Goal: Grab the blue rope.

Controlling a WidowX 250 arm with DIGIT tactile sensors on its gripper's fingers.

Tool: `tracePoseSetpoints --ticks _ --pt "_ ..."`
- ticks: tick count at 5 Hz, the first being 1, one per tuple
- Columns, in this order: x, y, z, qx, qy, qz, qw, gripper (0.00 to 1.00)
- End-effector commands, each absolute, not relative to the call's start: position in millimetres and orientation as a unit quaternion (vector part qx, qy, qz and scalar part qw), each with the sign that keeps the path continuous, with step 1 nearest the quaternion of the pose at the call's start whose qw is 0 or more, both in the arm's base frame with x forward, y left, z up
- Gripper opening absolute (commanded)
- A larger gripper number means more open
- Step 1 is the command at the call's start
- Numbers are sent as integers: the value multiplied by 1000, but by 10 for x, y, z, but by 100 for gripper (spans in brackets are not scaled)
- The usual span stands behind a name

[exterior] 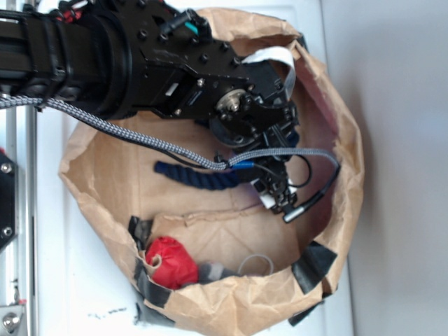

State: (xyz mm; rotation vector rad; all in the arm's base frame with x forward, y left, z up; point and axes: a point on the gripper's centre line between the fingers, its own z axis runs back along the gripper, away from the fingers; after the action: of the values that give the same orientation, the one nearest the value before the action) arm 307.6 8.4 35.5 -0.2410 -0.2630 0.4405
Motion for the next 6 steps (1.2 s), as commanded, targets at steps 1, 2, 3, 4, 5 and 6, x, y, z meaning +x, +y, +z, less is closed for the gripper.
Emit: tracePoseSetpoints --ticks 1,2,3,4,5,6 --pt "2907 -144 42 -131 -127 178 967 0" --pt "2753 -221 -34 -123 -136 176 967 0" --pt "2617 -298 -44 -120 -144 178 966 0" --pt "2217 -498 -27 -129 -155 181 963 0" --pt "2202 -440 153 -140 -174 190 956 0" --pt "2112 -338 260 -158 -193 198 948 0"
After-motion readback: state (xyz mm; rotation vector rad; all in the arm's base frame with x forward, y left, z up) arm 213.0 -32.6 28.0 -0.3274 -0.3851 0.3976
